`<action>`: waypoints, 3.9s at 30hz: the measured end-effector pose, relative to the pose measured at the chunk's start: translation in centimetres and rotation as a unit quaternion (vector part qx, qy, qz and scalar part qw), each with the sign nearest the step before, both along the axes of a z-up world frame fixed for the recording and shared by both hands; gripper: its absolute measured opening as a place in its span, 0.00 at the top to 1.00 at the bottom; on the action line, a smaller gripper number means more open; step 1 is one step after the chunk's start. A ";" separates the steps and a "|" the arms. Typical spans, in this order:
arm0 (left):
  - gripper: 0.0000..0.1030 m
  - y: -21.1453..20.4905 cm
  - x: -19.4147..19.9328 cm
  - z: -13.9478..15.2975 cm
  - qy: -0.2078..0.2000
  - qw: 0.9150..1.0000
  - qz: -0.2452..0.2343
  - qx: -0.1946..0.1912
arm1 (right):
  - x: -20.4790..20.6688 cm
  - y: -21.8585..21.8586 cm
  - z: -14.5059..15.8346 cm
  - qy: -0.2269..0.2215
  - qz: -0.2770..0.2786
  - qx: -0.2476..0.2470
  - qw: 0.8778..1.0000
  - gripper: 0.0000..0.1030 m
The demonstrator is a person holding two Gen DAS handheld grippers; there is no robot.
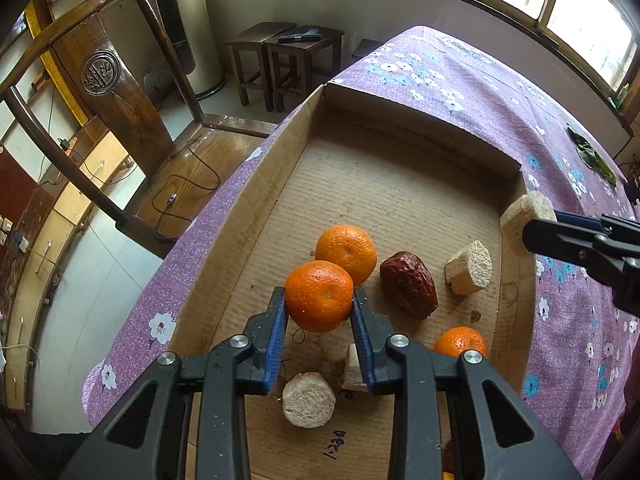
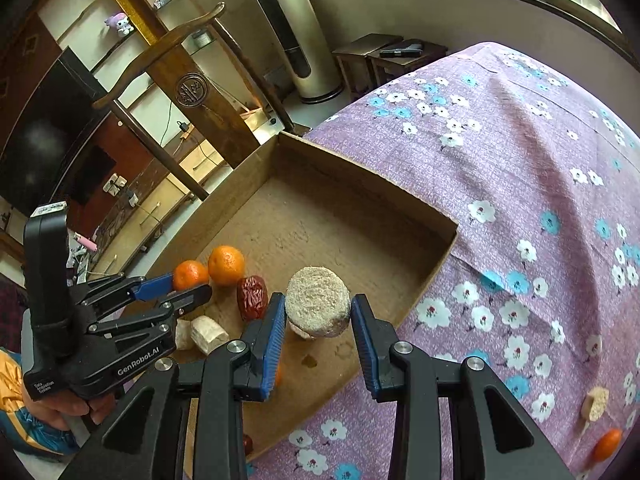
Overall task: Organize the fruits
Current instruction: 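Carry the orange into the box with left tool while right tool carries the slice, then open the left tool to drop the orange while right tool drops the slice, then move both open tools back over the last slice and orange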
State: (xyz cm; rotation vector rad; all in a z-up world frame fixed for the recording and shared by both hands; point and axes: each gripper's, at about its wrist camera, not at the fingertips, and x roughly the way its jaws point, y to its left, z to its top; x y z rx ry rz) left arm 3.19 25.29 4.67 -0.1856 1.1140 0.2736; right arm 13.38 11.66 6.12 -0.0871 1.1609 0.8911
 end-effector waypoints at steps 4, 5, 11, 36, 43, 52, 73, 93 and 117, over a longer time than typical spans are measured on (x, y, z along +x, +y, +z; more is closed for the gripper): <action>0.71 -0.3 0.5 0.0 -0.002 1.000 -0.004 0.002 | 1.4 0.7 -0.9 0.005 -0.001 -0.004 1.000 0.64; 0.71 -0.4 0.6 0.0 -0.002 1.000 -0.004 0.003 | 1.7 0.9 -1.2 0.007 -0.001 -0.005 1.000 0.64; 0.71 -0.6 1.1 -0.1 -0.001 1.000 -0.005 0.005 | 3.1 2.8 -3.3 0.021 0.006 -0.015 1.000 0.64; 0.27 -2.5 0.5 1.6 -0.027 0.999 -0.010 0.036 | -0.2 -2.3 -0.7 0.012 -0.061 0.004 0.998 0.42; 0.26 -4.5 0.3 2.1 -0.028 0.998 -0.026 0.040 | -2.0 -5.0 0.0 0.008 -0.080 -0.004 0.997 0.42; 0.26 -8.7 0.2 2.6 -0.037 0.997 -0.061 0.034 | -4.3 -10.1 0.9 0.000 -0.118 -0.014 0.993 0.37; 0.26 -21.9 2.2 2.0 -0.026 0.985 -0.169 0.017 | -6.8 -27.1 -0.7 0.026 -0.254 -0.041 0.966 0.35; 0.26 -28.9 5.3 1.1 -0.021 0.975 -0.221 0.014 | -5.6 -32.1 -2.3 0.040 -0.284 -0.031 0.958 0.35; 0.26 -31.8 10.8 -1.5 -0.007 0.967 -0.254 -0.025 | -3.3 -33.1 -3.7 0.051 -0.284 -0.021 0.957 0.35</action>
